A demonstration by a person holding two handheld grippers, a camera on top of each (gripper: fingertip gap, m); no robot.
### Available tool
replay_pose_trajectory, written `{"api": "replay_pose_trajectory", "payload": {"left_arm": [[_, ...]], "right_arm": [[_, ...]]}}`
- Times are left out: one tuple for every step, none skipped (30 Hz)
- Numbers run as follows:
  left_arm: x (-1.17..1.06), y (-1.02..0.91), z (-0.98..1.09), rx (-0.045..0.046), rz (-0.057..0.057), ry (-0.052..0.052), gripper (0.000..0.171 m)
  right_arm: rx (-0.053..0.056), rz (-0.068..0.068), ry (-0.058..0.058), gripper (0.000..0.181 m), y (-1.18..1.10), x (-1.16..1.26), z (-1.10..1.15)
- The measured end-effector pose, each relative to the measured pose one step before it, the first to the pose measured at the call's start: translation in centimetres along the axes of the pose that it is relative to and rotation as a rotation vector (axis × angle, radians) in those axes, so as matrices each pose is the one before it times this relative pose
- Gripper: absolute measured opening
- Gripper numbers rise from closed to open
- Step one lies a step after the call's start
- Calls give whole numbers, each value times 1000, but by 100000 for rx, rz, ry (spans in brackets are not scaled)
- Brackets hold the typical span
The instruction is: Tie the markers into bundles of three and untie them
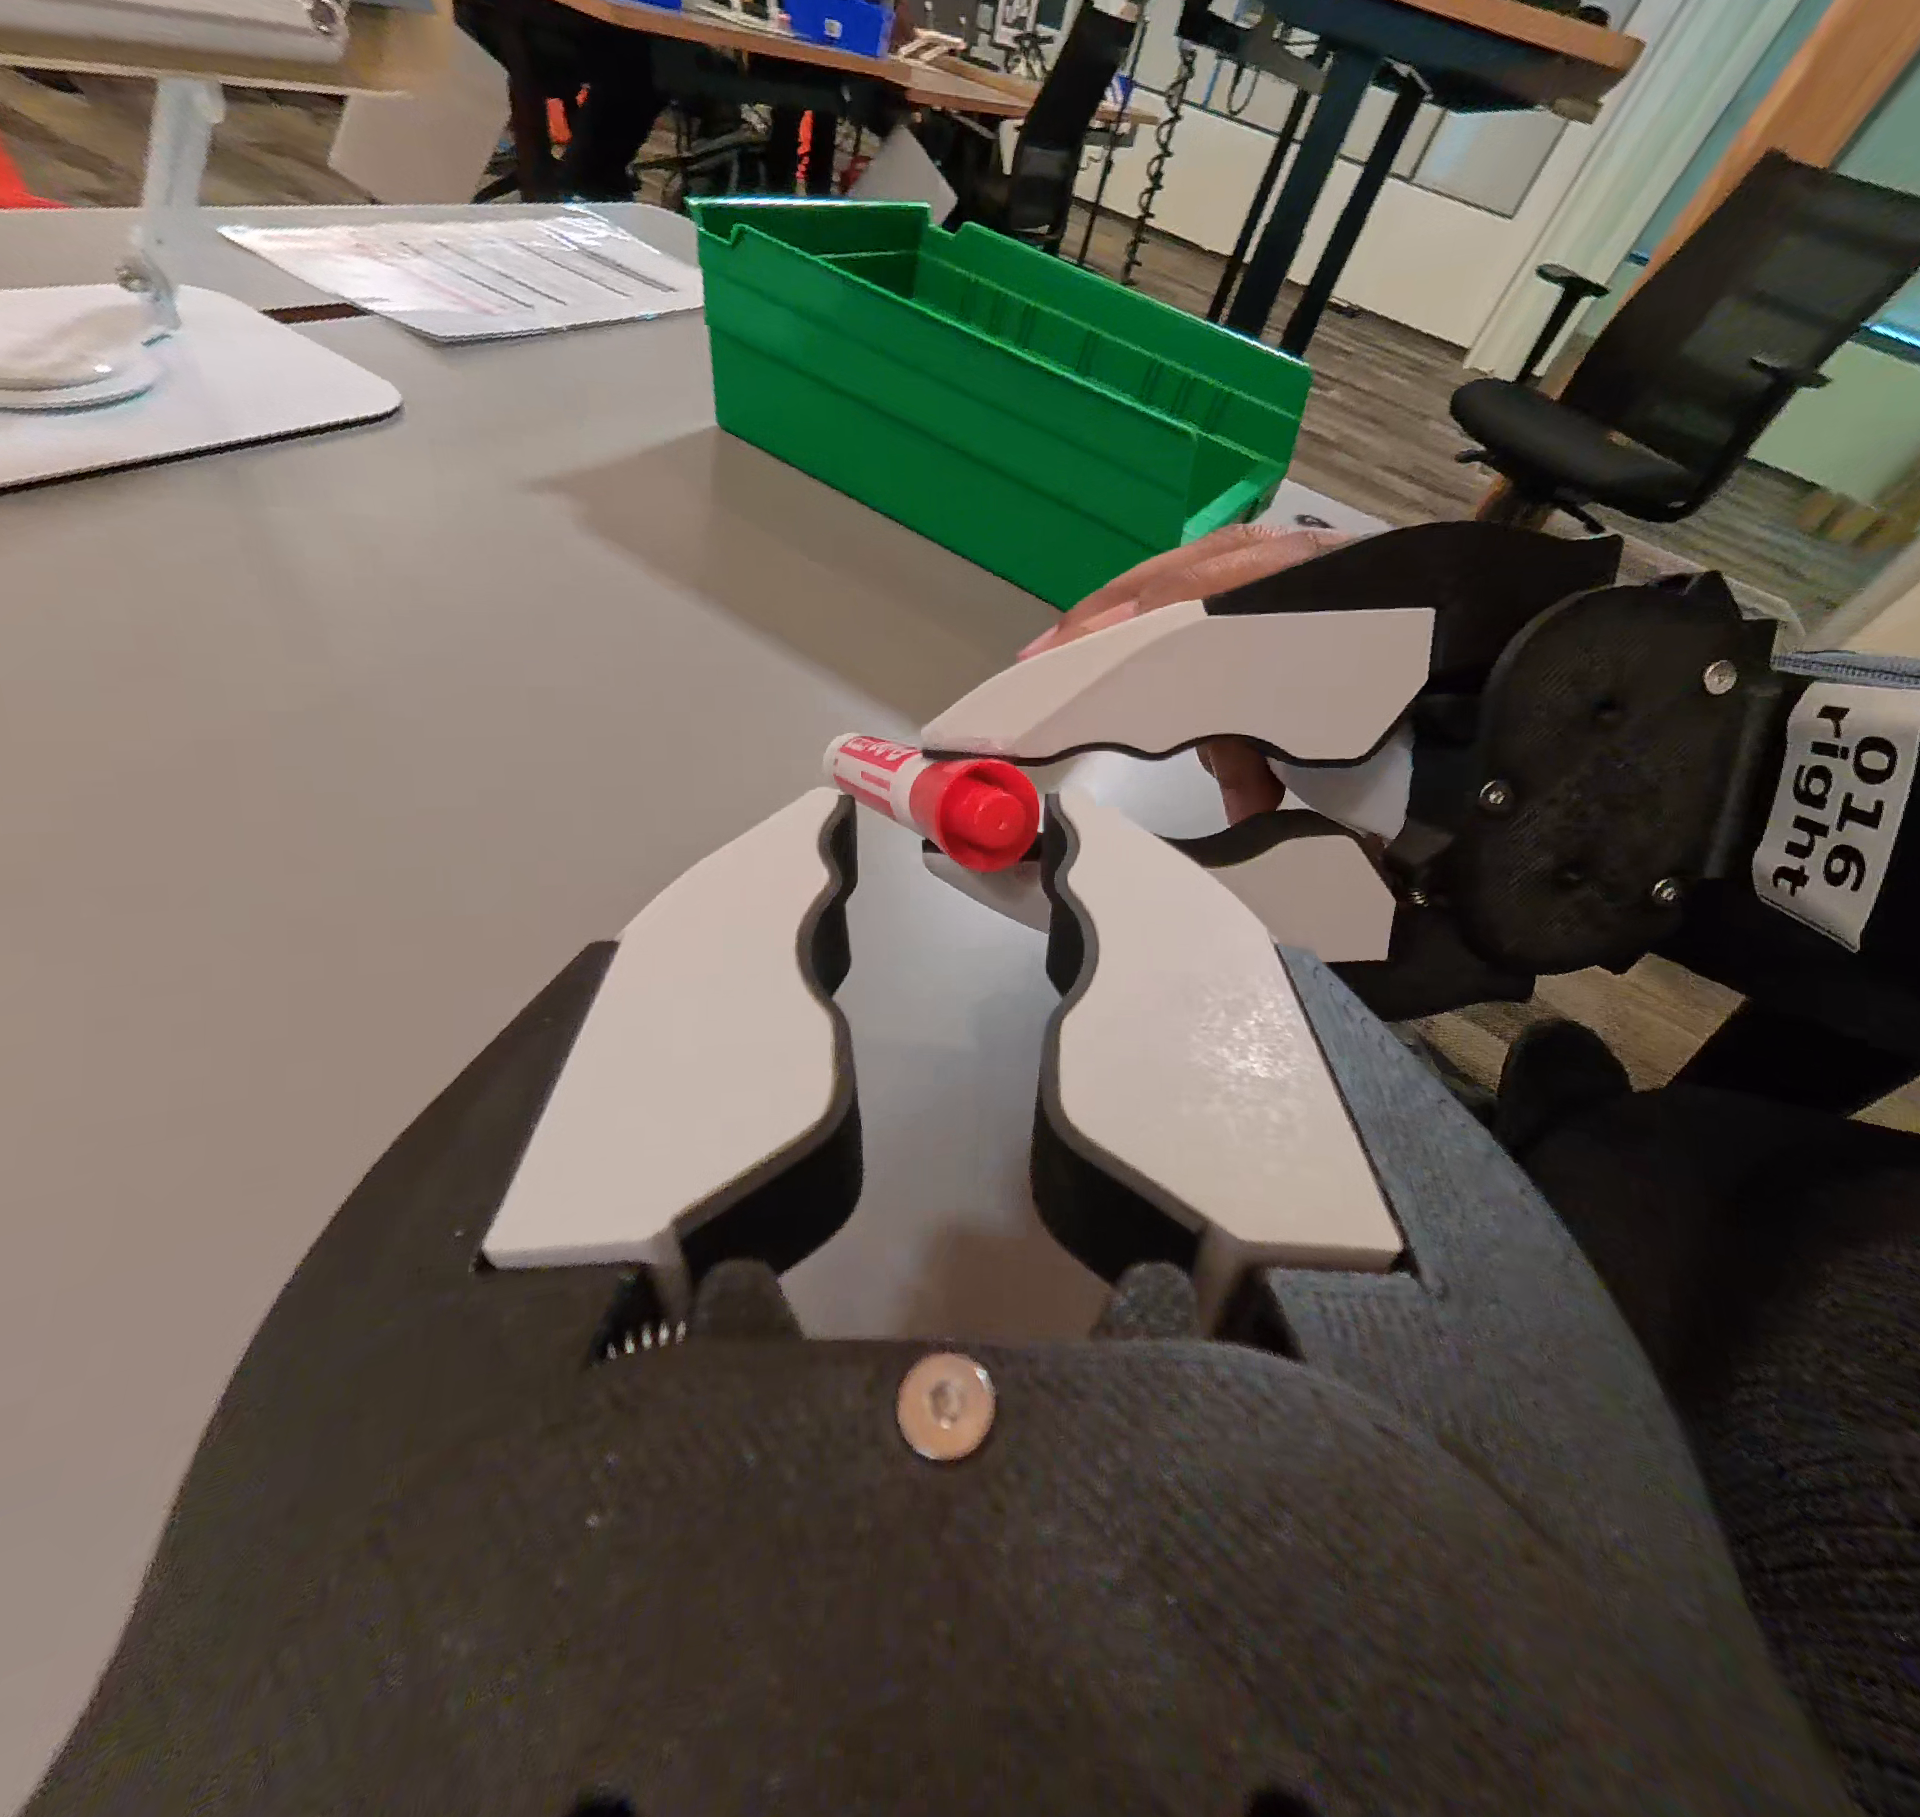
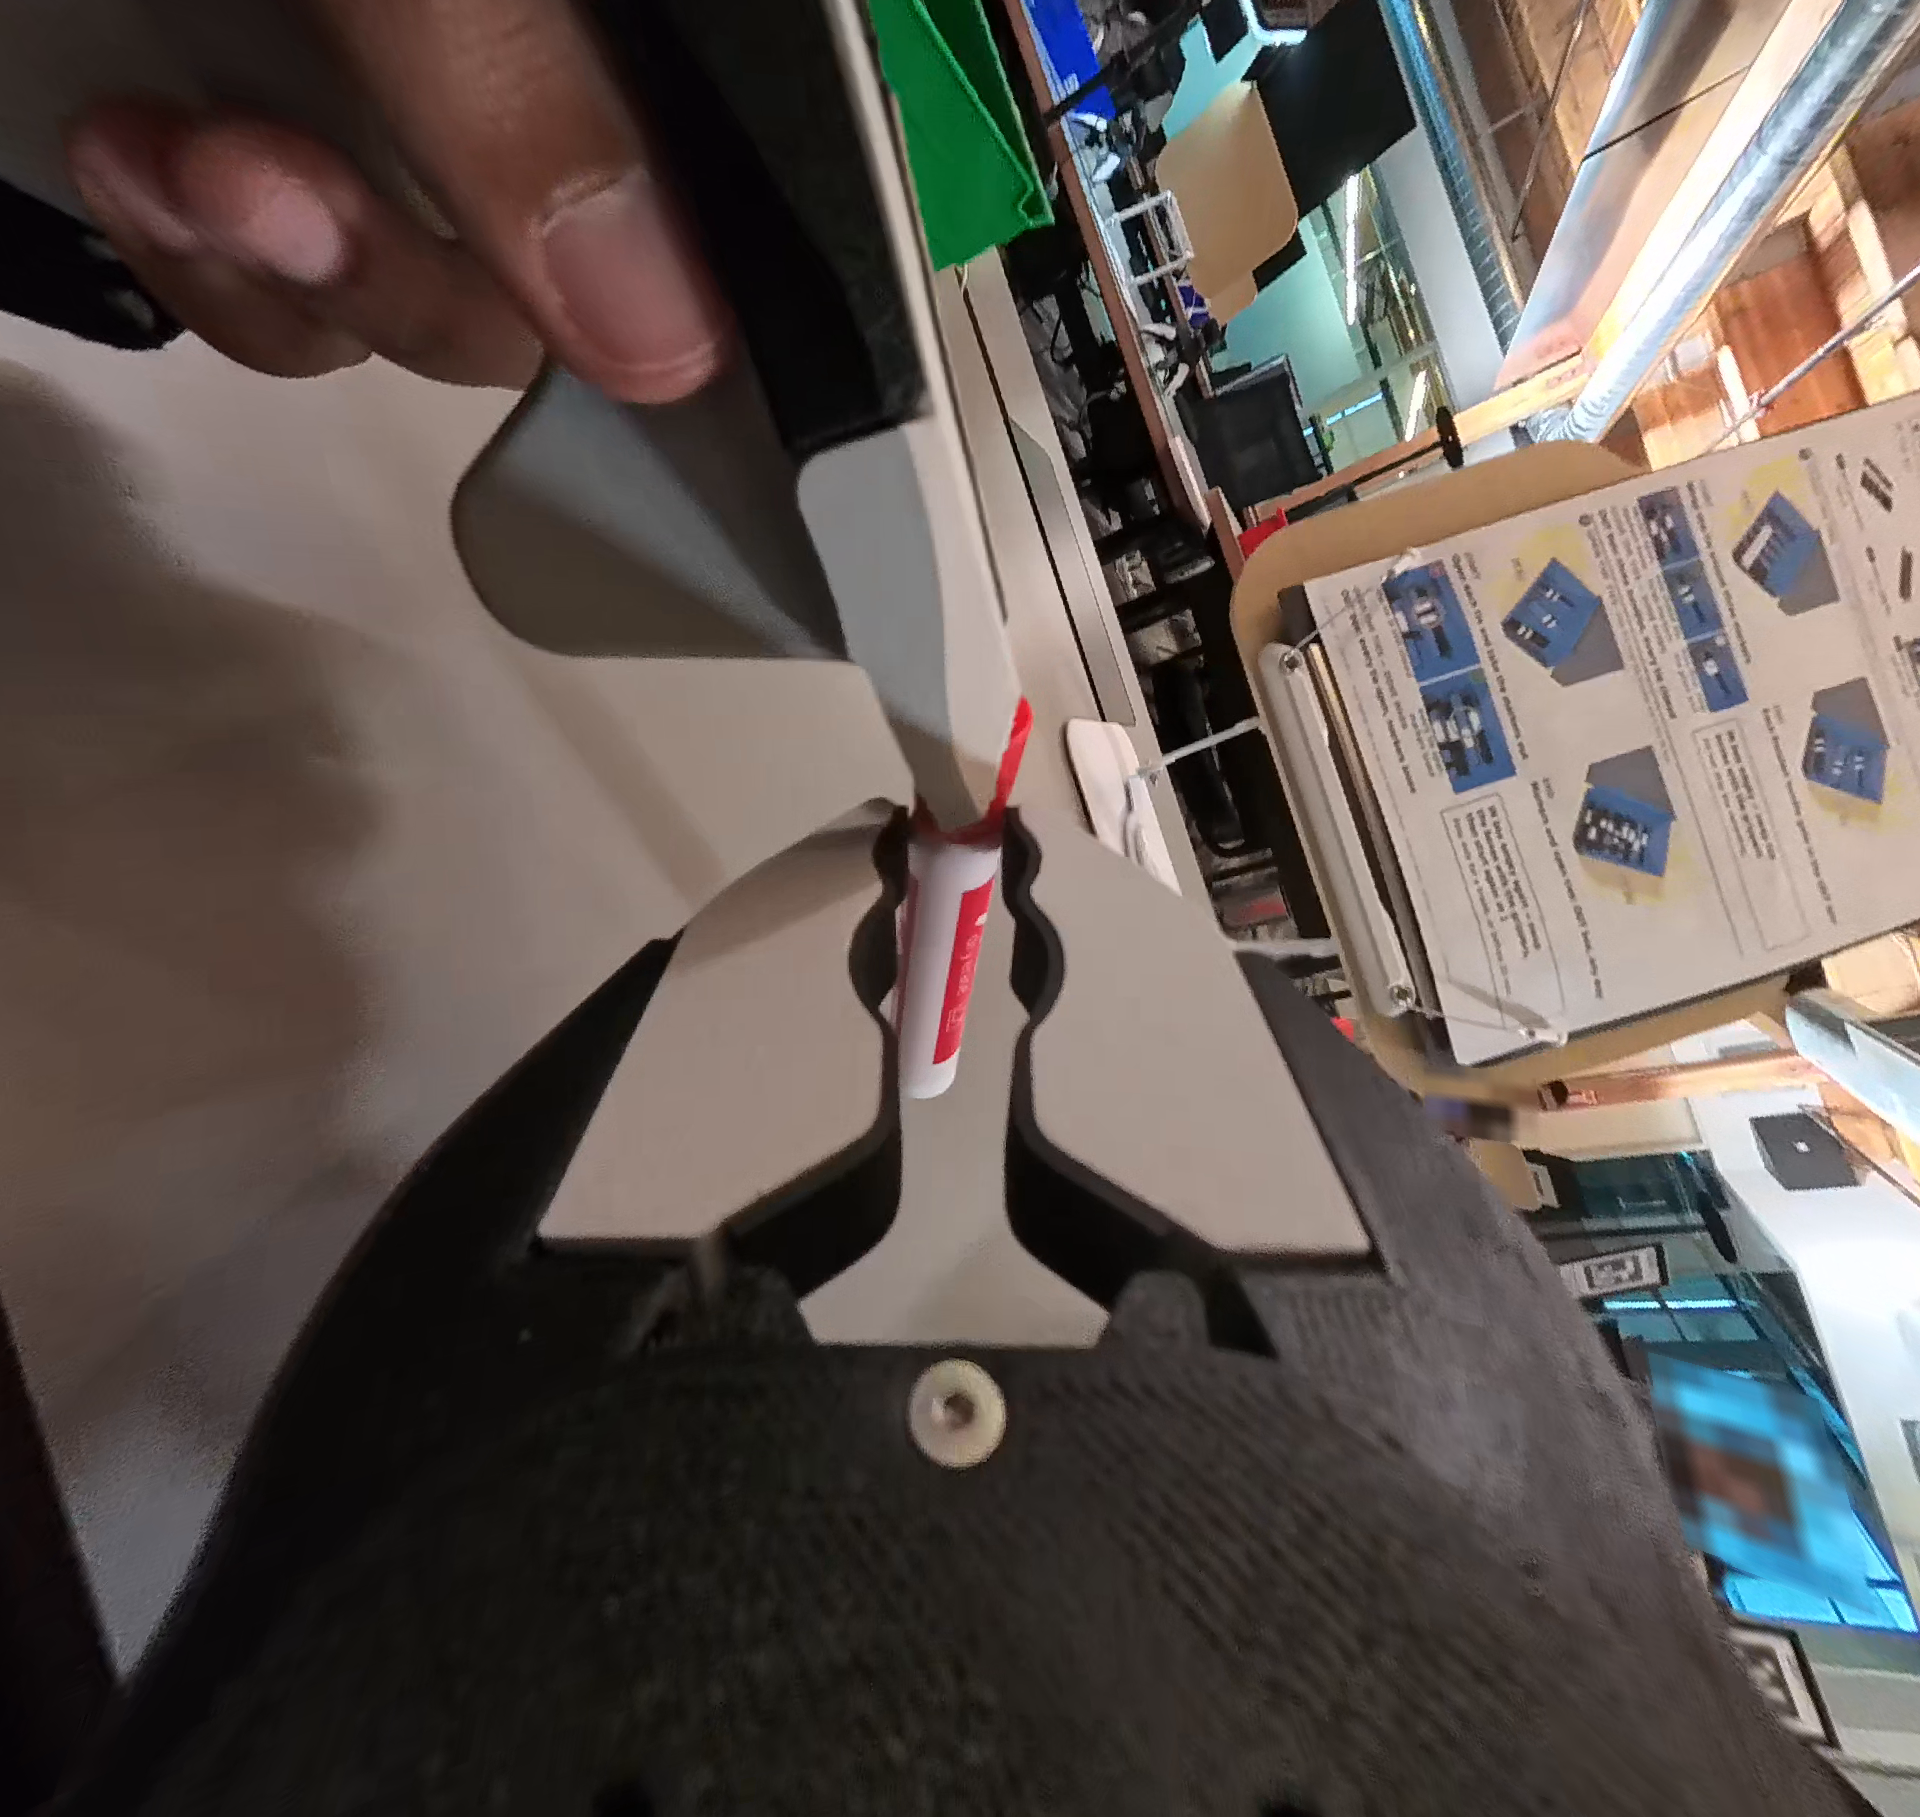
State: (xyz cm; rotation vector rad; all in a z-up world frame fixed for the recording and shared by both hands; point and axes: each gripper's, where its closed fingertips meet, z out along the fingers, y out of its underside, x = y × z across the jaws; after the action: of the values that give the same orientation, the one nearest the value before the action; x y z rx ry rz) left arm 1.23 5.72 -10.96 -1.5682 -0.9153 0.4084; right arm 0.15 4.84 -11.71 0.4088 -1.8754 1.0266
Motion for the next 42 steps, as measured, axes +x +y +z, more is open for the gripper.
{"api": "replay_pose_trajectory", "payload": {"left_arm": [[229,-17,359,-461,-362,1998,34],[317,18,396,-722,-664,2688,33],[359,13,419,-738,-696,2973,32],[372,-16,422,-615,-239,2837,29],[350,-29,418,-515,396,2323,25],[248,-16,423,-636,954,1311,23],[175,-36,414,-660,1378,717,22],[205,-43,384,-611,1616,919,22],[195,-41,350,-538,1554,953,22],[136,-47,298,-360,990,696,21],[107,-41,241,-167,405,701,21],[100,-14,206,-208,-237,863,21],[41,66,153,-684,-727,716,21],[-29,71,87,-506,-940,405,21],[-73,58,-2,-327,-1084,84,21],[-127,7,-104,41,-1114,-249,21],[-212,55,-156,-310,-1267,-621,21],[-208,72,-195,-467,-1052,-506,21],[-240,-8,-261,243,-1008,-515,21],[-315,-49,-336,453,-1585,-795,21],[-567,-96,-412,763,-2004,-2030,21],[-736,-72,-483,735,-2168,-2611,21],[-755,-131,-550,1327,-2389,-2084,21],[-688,-205,-584,1811,-3281,-1140,21],[-603,-270,-617,2153,-4327,-246,21],[-601,-354,-666,2918,-5203,-166,21],[-583,-314,-680,2763,-5332,-268,21],[-548,-248,-697,2445,-4687,-410,21],[-527,-255,-715,2658,-3944,-774,20],[-439,-257,-716,2756,-3568,-742,20],[-286,-291,-715,2788,-3254,-260,20],[-129,-194,-667,2116,-2567,263,20],[-56,-67,-613,1111,-1558,113,20],[-105,27,-570,658,-407,-917,20],[-111,109,-540,192,533,-1378,20],[-39,131,-489,61,872,-1177,20],[41,87,-458,520,607,-707,20],[139,26,-441,952,10,247,20],[163,42,-420,835,-660,570,20],[75,50,-410,802,-794,202,20],[-54,49,-381,762,-663,-483,20],[-83,3,-355,799,-508,-518,20]], "right_arm": [[-1232,267,548,18,291,83,-301],[-1405,491,623,18,313,104,-296],[-1410,561,494,18,345,89,-296],[-1389,563,577,18,368,105,-285],[-1527,523,680,18,410,113,-289],[-1589,503,684,18,432,127,-277],[-1399,480,818,18,412,142,-287],[-1172,483,898,18,374,142,-293],[-1009,436,925,18,338,153,-280],[-993,296,867,18,303,121,-250],[-745,43,921,18,264,93,-198],[-584,-283,980,18,200,61,-149],[-778,-549,495,18,183,4,-78],[-599,-178,89,18,119,-50,-10],[-127,454,-159,18,27,-60,30],[649,1033,-325,18,-84,-76,61],[996,1433,-882,18,-135,-141,92],[975,1716,-1311,18,-157,-165,112],[1090,2117,-1052,18,-213,-113,112],[1057,2005,-943,18,-242,-96,121],[891,1534,-799,16,-214,-80,147],[845,895,-622,13,-180,-76,161],[803,417,-488,13,-130,-56,199],[335,444,-527,14,-57,-57,245],[253,918,-1199,16,-48,-131,308],[449,1823,-1718,21,-87,-170,339],[389,2632,-2952,28,-110,-312,357],[-68,3199,-4429,33,-99,-500,382],[-382,3861,-4909,37,-95,-545,405],[-14,4417,-4929,40,-191,-539,410],[492,4200,-4516,42,-254,-488,422],[607,3563,-3844,42,-266,-416,448],[513,2717,-3040,42,-244,-327,475],[379,1634,-1704,42,-228,-134,510],[306,328,-1161,42,-215,-93,504],[232,-806,-1263,42,-195,-129,508],[-105,-1218,-1141,41,-146,-156,510],[-489,-1128,-1597,40,-88,-238,509],[-428,-799,-2062,37,-105,-315,497],[29,-420,-1863,36,-196,-300,453],[181,-237,-1830,35,-243,-298,424],[196,-108,-1749,33,-251,-273,388]]}}
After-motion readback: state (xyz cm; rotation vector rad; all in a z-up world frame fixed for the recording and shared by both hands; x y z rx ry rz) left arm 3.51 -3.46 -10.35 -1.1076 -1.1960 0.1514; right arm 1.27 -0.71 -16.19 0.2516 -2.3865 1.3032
